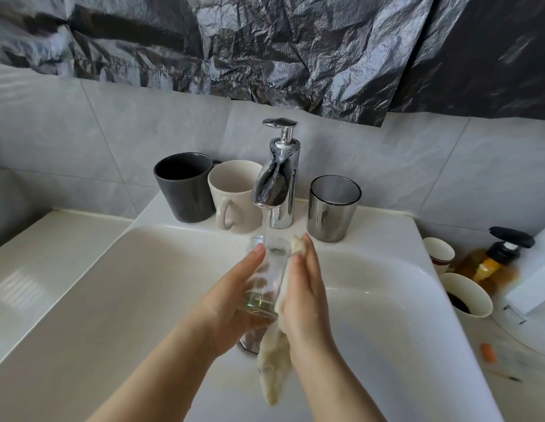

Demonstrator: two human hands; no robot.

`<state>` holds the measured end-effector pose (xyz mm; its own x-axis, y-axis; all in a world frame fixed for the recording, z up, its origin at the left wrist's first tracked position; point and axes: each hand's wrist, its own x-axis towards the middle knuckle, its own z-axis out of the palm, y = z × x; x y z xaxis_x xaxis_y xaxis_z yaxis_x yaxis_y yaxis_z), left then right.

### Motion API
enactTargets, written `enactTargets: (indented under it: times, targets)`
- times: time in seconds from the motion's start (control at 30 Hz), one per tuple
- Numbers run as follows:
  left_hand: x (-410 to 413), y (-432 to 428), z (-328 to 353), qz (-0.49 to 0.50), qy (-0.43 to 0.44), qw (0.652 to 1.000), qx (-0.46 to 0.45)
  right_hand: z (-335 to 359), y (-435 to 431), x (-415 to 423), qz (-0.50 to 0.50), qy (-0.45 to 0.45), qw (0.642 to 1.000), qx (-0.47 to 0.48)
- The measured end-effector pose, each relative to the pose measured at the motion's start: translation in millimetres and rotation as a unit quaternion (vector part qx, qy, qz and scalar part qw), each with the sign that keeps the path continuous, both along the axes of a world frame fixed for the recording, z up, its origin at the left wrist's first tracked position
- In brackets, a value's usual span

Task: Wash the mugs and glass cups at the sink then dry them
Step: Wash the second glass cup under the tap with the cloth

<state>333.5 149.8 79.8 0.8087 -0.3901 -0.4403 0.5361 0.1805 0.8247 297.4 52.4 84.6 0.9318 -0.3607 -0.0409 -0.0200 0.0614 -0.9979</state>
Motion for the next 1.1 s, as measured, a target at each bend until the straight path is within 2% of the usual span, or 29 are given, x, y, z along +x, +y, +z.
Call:
enactTargets:
  times: [0.1,0.13,0.27,0.3,0.43,0.5,0.6,0.77,0.83,0.93,0.97,1.1]
  targets:
    - [-1,-1,1,0.003,-0.033,0.999,0.022,0,9,-10,0.041,-0.012,0.991,-0.128]
    - [-1,-1,3,0.007,-0.054,0.998,0.029,2,9,-10,0.041,-0.017,0.99,-0.134]
    - [-2,-3,2,0.008,-0.093,0.993,0.067,5,-8,1,-0.022,-0.021,0.999,-0.024]
    - [-2,-3,1,0.001,-0.083,0.995,0.064,5,-8,1,-0.024,-0.02,0.999,-0.019]
    - [-2,-1,2,-0.01,-0.03,1.0,-0.001,2,3,-10,0.042,-0.024,0.992,-0.118]
    - [0,1,0,-0.017,-0.032,0.999,0.004,3,-1,-8,0.043,-0.03,0.994,-0.097]
    - [-2,-2,0,-0.019,-0.03,0.999,0.004,4,-12,0,-0.002,-0.021,1.0,-0.011]
    - [2,0,-1,0.003,-0.023,0.999,-0.038,-3,10,-13,0.101,-0.022,0.981,-0.162]
    - [3,2,-3,-0.006,-0.024,0.999,-0.045,0,7,-8,0.073,-0.029,0.988,-0.13]
    - [3,3,-2,-0.027,-0.02,0.999,-0.038,7,-7,0,-0.006,-0.014,1.0,-0.002]
    - [2,2,-1,-0.026,-0.013,0.999,-0.034,7,-10,-2,-0.014,-0.003,1.0,0.007]
    - [0,2,0,-0.006,0.002,0.999,-0.041,2,1,-14,0.0,0.013,0.991,-0.135]
